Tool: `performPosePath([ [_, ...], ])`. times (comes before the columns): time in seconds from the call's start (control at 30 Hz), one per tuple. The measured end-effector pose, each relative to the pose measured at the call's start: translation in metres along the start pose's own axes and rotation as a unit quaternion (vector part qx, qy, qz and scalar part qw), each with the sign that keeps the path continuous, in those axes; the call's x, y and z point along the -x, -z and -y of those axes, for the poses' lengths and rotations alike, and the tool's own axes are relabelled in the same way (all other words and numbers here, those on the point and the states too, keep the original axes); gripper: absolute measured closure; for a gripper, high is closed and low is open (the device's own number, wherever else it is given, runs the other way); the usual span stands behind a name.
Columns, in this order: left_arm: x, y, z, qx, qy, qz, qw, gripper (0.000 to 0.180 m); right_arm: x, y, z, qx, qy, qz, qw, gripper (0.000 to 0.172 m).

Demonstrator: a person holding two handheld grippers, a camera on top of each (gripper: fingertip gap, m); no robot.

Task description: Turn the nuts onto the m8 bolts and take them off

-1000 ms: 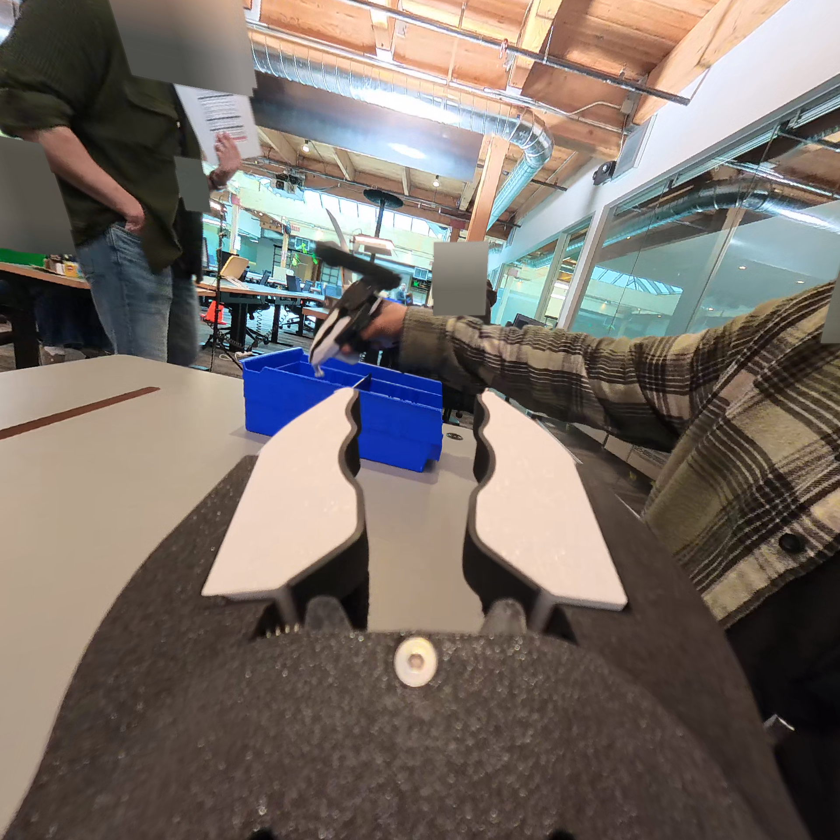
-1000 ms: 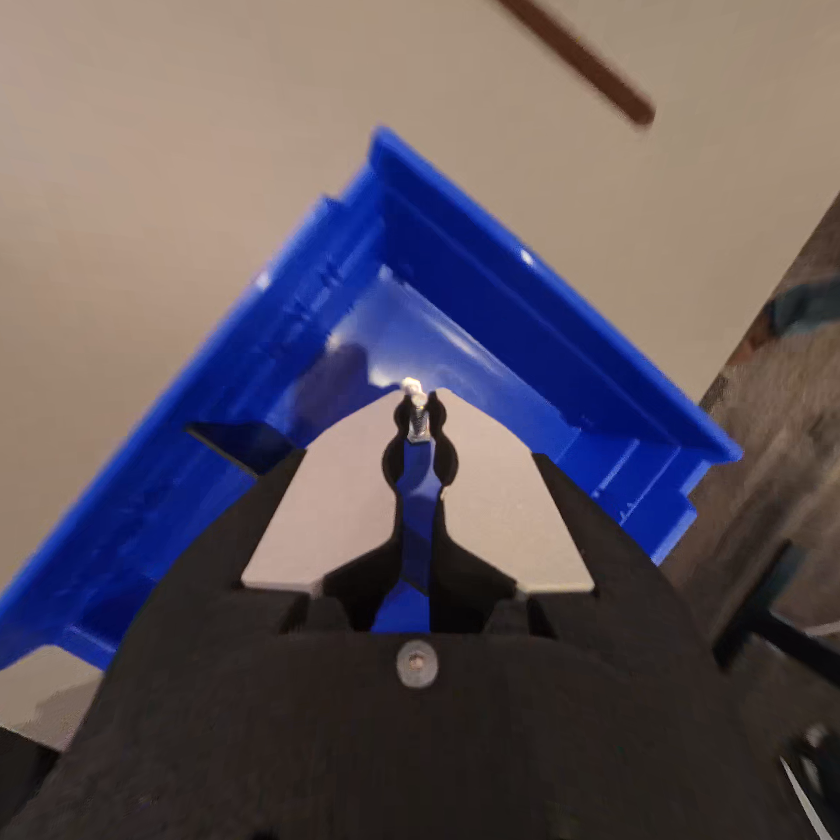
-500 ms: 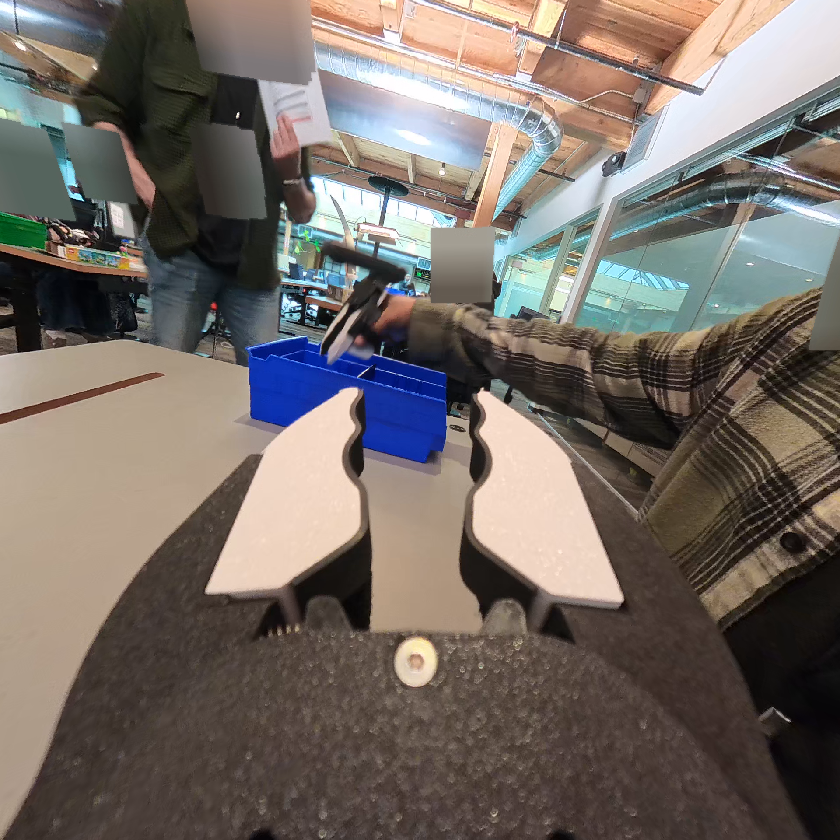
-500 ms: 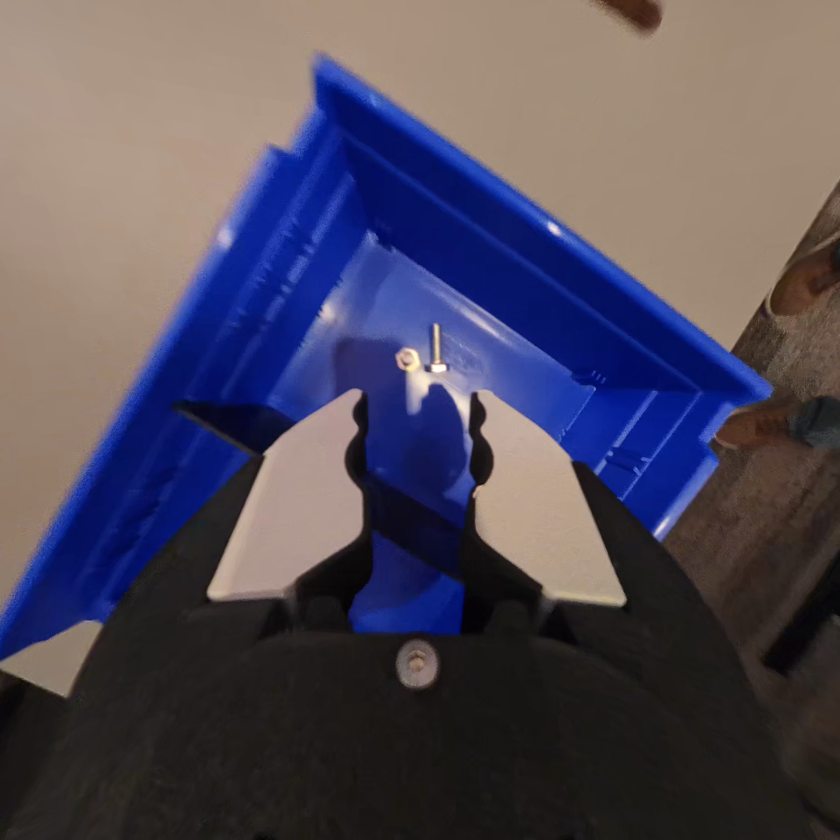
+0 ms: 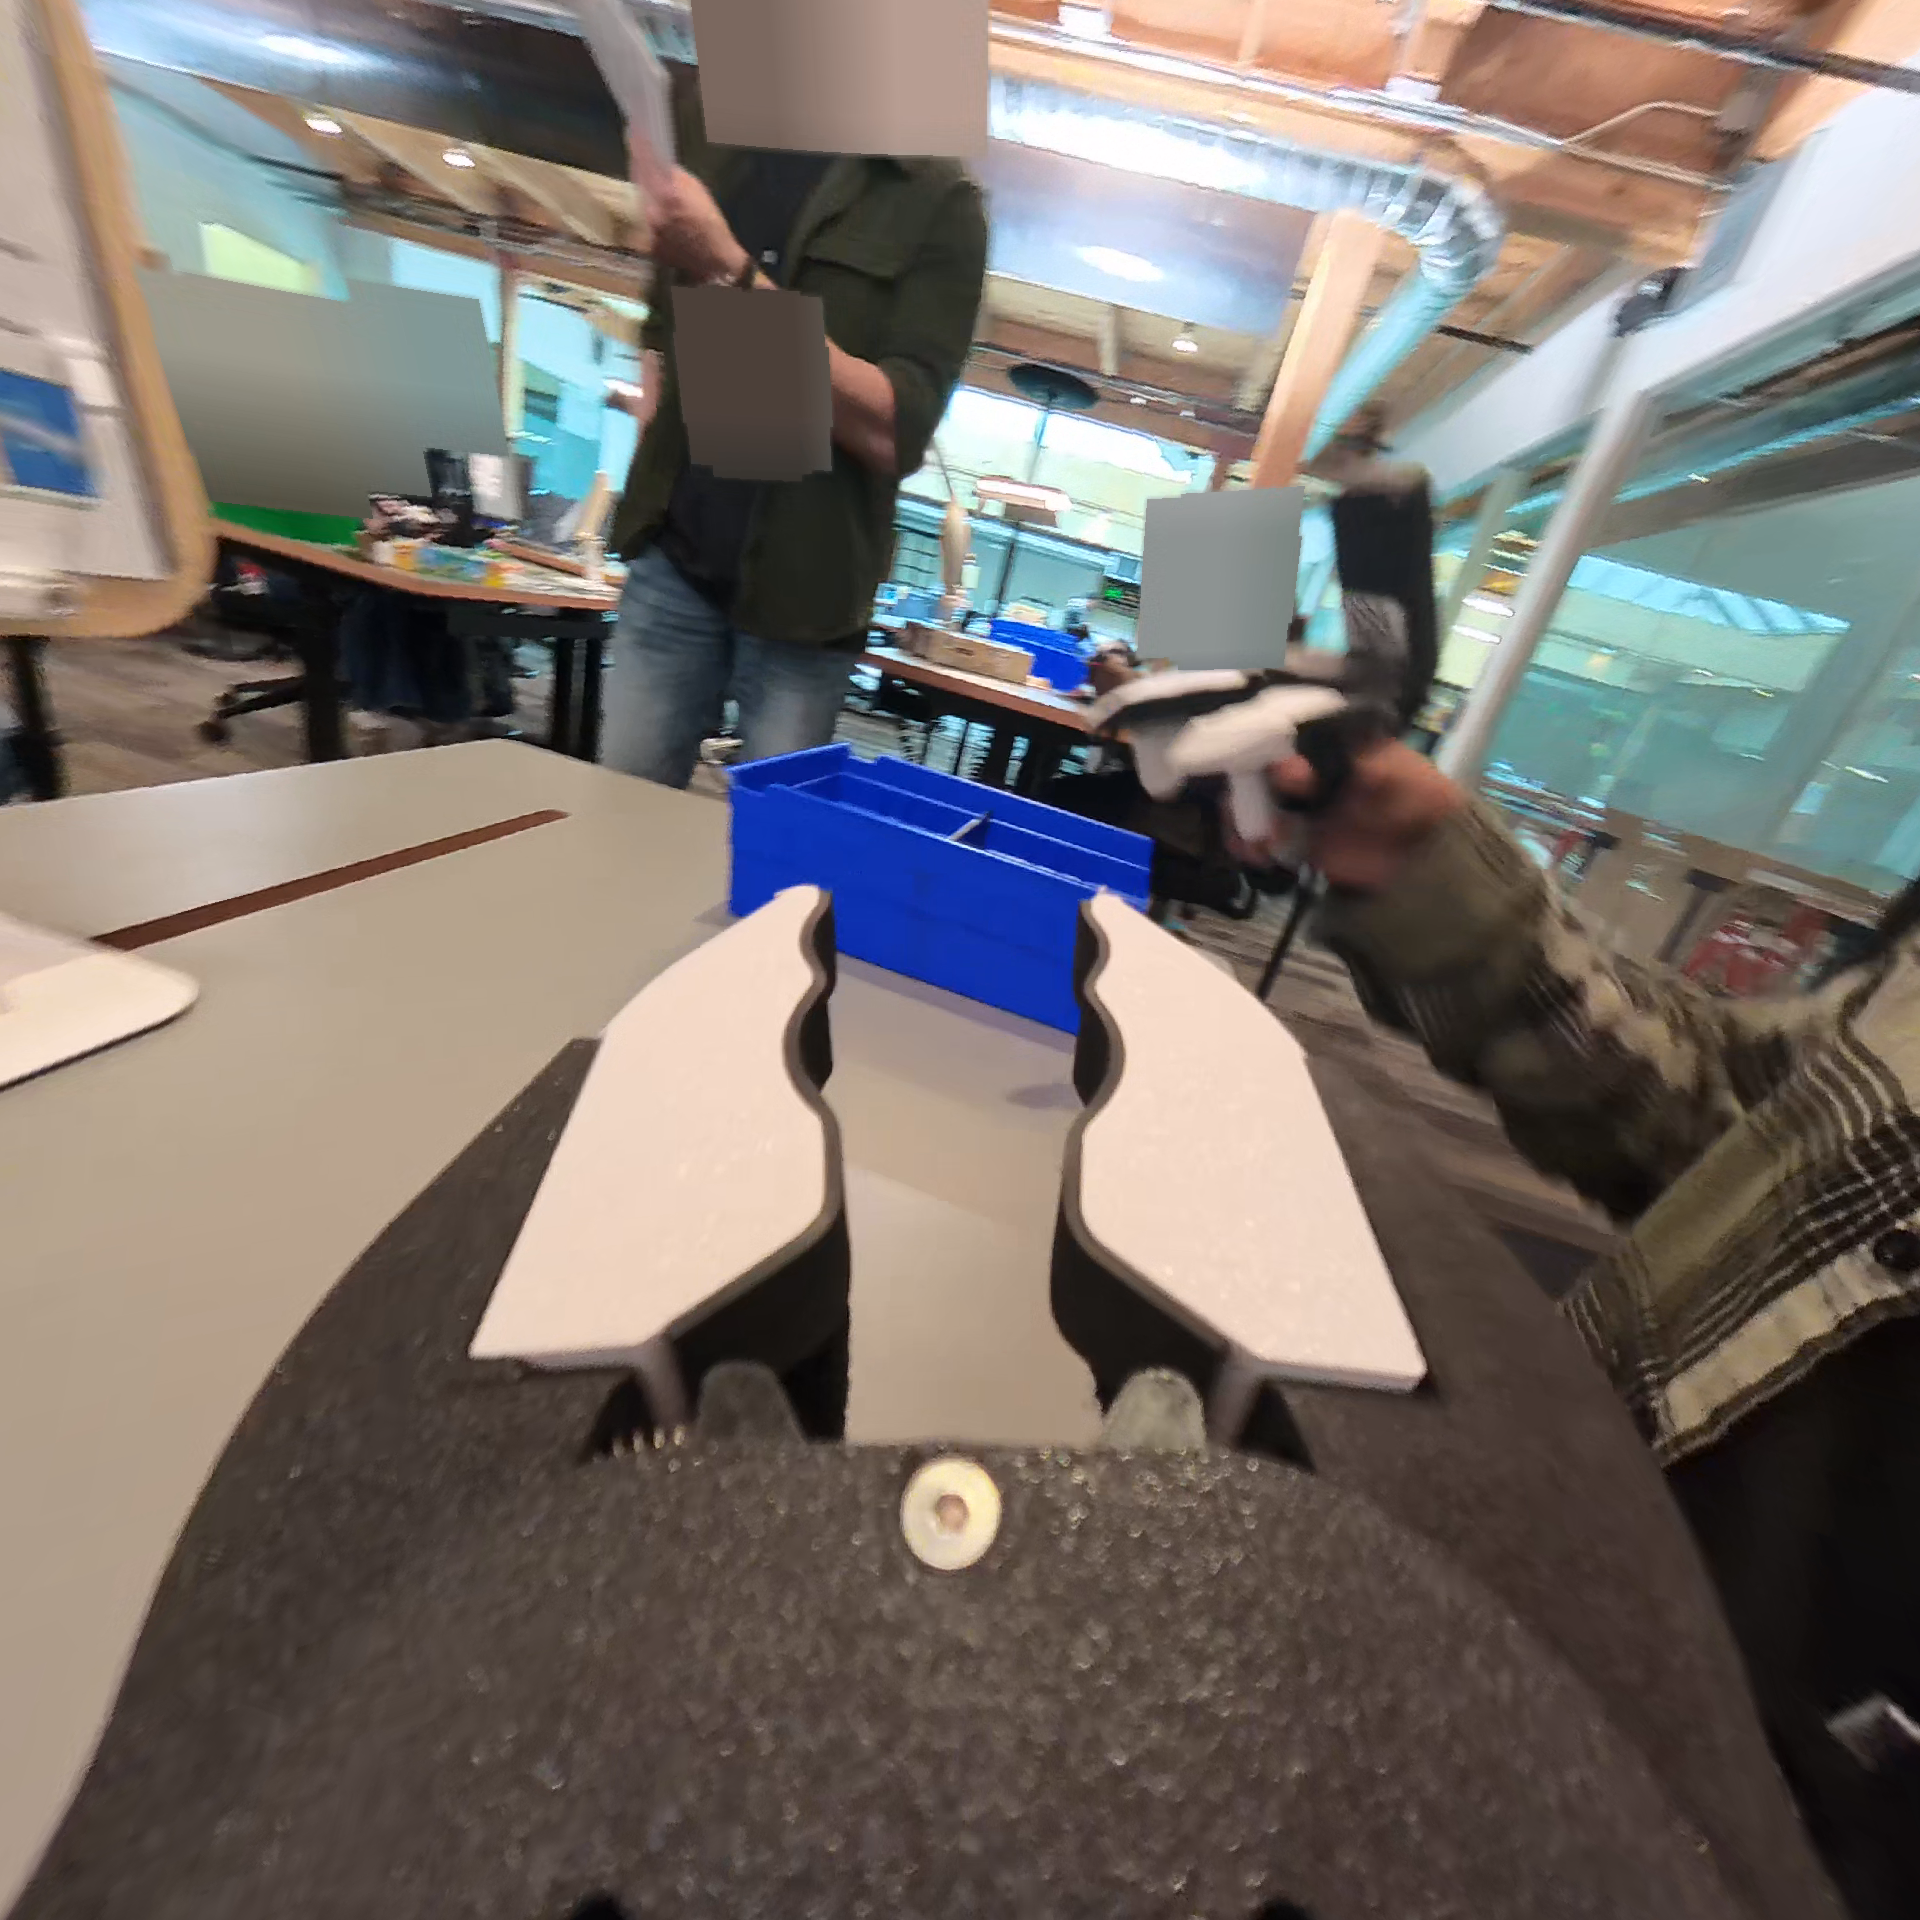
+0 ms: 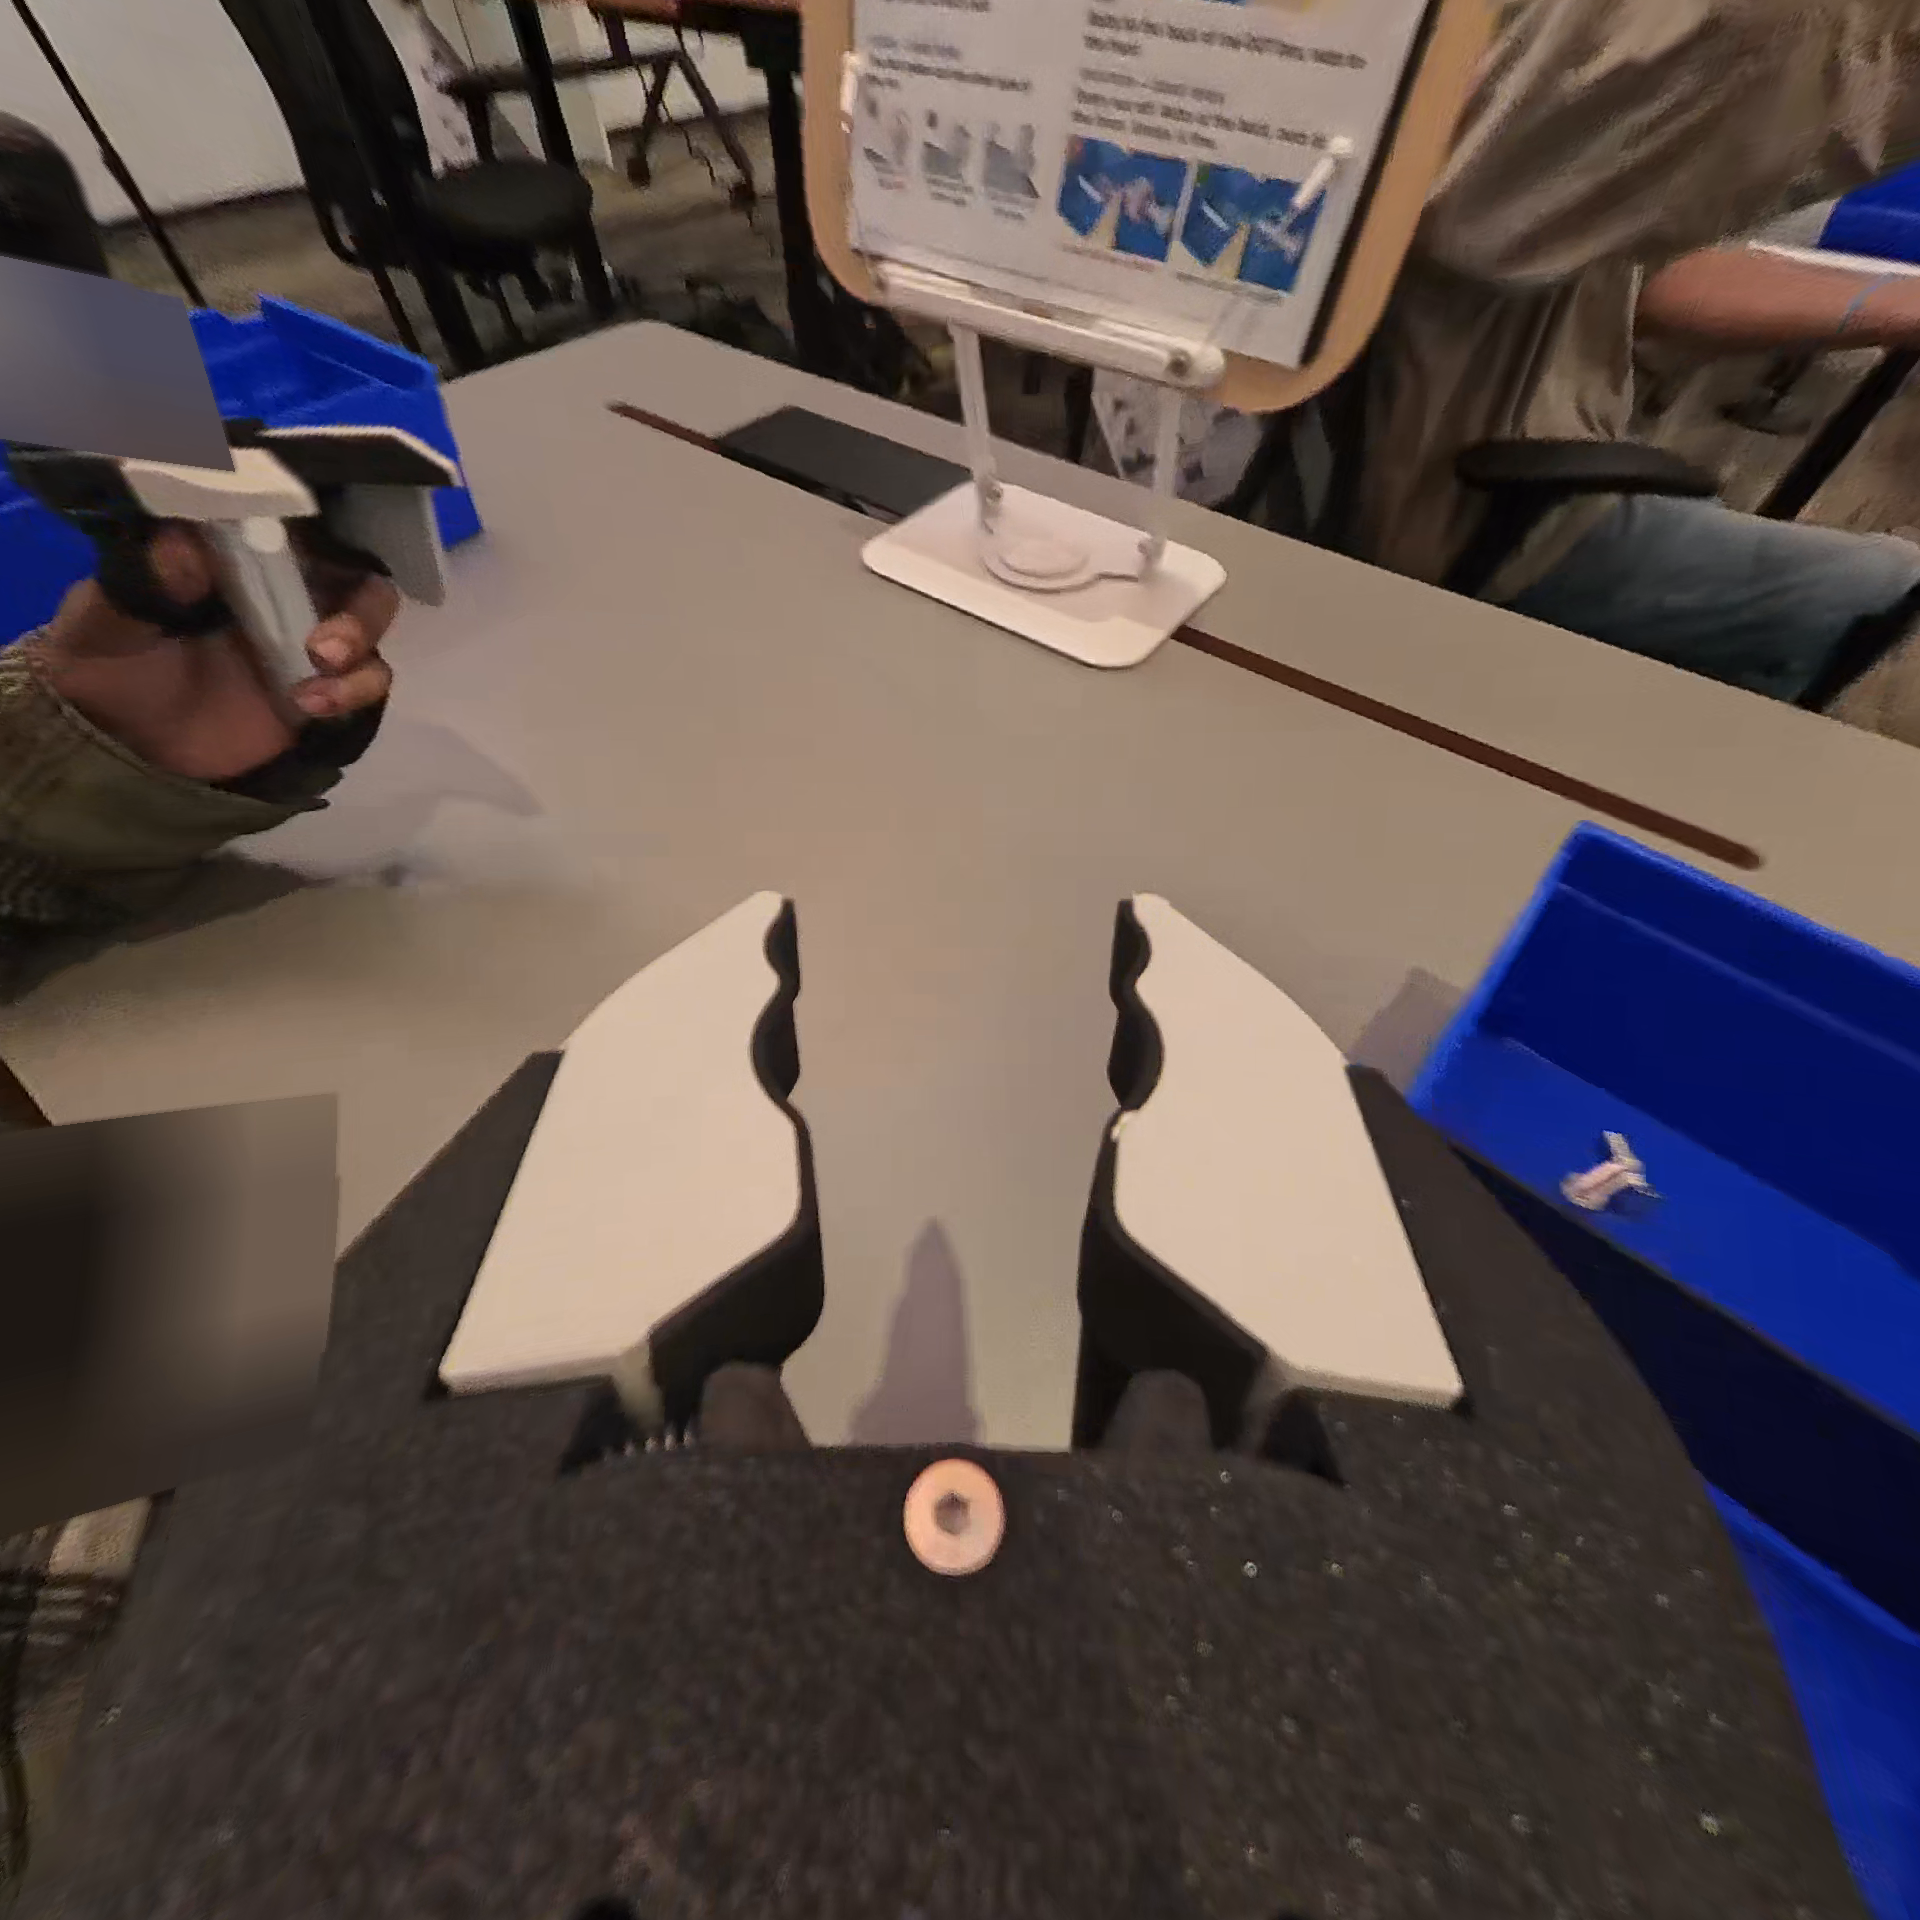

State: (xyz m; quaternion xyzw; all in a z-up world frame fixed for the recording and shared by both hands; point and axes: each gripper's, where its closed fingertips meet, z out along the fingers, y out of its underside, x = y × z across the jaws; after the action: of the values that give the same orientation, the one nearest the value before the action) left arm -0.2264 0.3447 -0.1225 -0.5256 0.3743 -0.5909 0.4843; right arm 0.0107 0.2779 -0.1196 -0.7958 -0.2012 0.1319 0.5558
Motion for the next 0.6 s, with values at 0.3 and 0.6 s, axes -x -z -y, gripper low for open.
performPosePath([
  [0.3, 0.012, 0.118, 0.064, 0.062, -0.043, 0.205, 0.976, 0.14, 0.055, -0.036, -0.036, -0.014, -0.034, 0.085, 0.996, 0.12],
  [0.6, 0.087, 0.374, 0.051, 0.267, 0.082, 0.5, 0.82, 0.143, 0.068, -0.049, -0.037, -0.029, -0.032, 0.125, 0.991, 0.123],
])
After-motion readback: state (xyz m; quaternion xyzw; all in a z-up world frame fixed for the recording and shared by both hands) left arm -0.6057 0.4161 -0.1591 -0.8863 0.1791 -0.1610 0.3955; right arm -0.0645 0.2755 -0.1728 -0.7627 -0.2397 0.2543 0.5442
